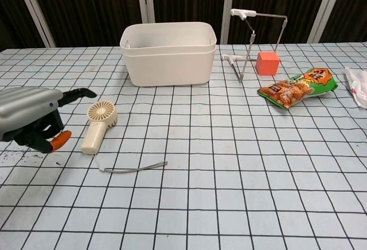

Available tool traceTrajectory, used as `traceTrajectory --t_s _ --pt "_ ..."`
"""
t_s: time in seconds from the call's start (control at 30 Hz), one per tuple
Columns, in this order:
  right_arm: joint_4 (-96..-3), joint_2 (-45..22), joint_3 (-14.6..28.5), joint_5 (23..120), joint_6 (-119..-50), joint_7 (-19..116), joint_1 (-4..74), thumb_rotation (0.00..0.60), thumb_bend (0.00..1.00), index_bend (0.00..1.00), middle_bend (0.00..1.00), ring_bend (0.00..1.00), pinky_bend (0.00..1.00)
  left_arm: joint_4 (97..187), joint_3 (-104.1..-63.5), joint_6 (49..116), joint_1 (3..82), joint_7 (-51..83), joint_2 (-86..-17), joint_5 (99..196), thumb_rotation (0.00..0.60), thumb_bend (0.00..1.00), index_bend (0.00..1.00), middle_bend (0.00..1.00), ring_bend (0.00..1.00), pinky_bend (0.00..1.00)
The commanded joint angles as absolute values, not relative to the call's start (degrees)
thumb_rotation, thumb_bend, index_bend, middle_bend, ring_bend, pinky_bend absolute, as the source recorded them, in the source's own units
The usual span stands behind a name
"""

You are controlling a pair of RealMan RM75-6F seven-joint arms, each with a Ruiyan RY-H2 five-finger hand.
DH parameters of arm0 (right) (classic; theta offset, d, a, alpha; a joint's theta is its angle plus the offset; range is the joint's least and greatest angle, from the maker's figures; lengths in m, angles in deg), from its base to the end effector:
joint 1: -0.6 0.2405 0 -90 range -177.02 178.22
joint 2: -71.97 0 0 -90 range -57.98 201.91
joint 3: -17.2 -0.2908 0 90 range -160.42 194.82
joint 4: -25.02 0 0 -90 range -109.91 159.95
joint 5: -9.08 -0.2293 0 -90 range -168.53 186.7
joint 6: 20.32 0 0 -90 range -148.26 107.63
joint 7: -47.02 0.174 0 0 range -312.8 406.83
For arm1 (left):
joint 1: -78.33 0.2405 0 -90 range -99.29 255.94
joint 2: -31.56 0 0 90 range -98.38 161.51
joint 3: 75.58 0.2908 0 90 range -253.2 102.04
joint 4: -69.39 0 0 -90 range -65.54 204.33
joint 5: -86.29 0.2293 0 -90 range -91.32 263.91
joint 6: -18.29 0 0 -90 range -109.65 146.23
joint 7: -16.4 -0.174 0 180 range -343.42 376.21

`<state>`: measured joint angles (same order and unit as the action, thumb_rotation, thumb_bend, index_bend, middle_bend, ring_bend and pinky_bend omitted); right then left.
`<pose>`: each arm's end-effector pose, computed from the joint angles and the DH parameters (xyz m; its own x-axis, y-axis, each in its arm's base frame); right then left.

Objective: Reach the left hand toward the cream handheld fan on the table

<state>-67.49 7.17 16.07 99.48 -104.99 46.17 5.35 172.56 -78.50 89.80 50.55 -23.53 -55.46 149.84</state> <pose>-0.3393 -0.2068 0.1405 0.4037 -0.0398 0.9140 -0.9128 -0.0848 0.3995 -0.2003 0.2892 -0.0295 0.5085 0.2537 0.8228 0.8565 -0.2474 -0.4530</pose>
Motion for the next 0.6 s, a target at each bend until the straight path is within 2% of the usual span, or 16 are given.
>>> traceTrajectory --t_s 0.03,0.1,0.2,0.3,0.4,0.6 --pt "-67.52 7.24 16.04 99.43 -105.05 46.22 5.31 0.6 0.21 0.0 0.0 0.0 0.04 174.13 -77.83 91.75 51.87 -21.88 -53.36 152.03 0.6 0.48 0.0 0.62 0.63 0.74" --pt "-67.45 7.19 16.07 99.41 -104.96 46.18 5.33 0.6 0.21 0.0 0.0 0.0 0.04 174.94 -77.0 93.79 53.1 -20.44 -51.38 154.71 0.6 0.34 0.0 0.35 0.43 0.56" --pt "-67.43 7.16 16.06 99.46 -104.99 46.07 5.34 0.6 0.21 0.0 0.0 0.0 0.04 175.99 -75.02 97.69 55.65 -17.38 -47.75 159.83 0.6 0.18 0.0 0.07 0.18 0.35" --pt "-67.44 7.1 16.13 99.55 -104.97 45.77 5.34 0.6 0.21 0.0 0.0 0.0 0.04 175.21 -72.2 103.17 59.18 -13.37 -43.23 166.4 0.6 0.1 0.0 0.0 0.04 0.19" --pt "-67.53 7.11 16.18 99.64 -105.0 45.39 5.32 0.6 0.21 0.0 0.0 0.0 0.04 174.15 -70.32 106.75 61.78 -9.43 -40.4 169.92 0.6 0.07 0.0 0.0 0.0 0.08" --pt "-67.61 7.04 16.21 99.73 -104.98 44.61 5.35 0.6 0.21 0.0 0.0 0.0 0.04 167.0 -67.61 115.42 67.95 0.99 -36.52 175.46 0.6 0.06 0.0 0.0 0.0 0.05"
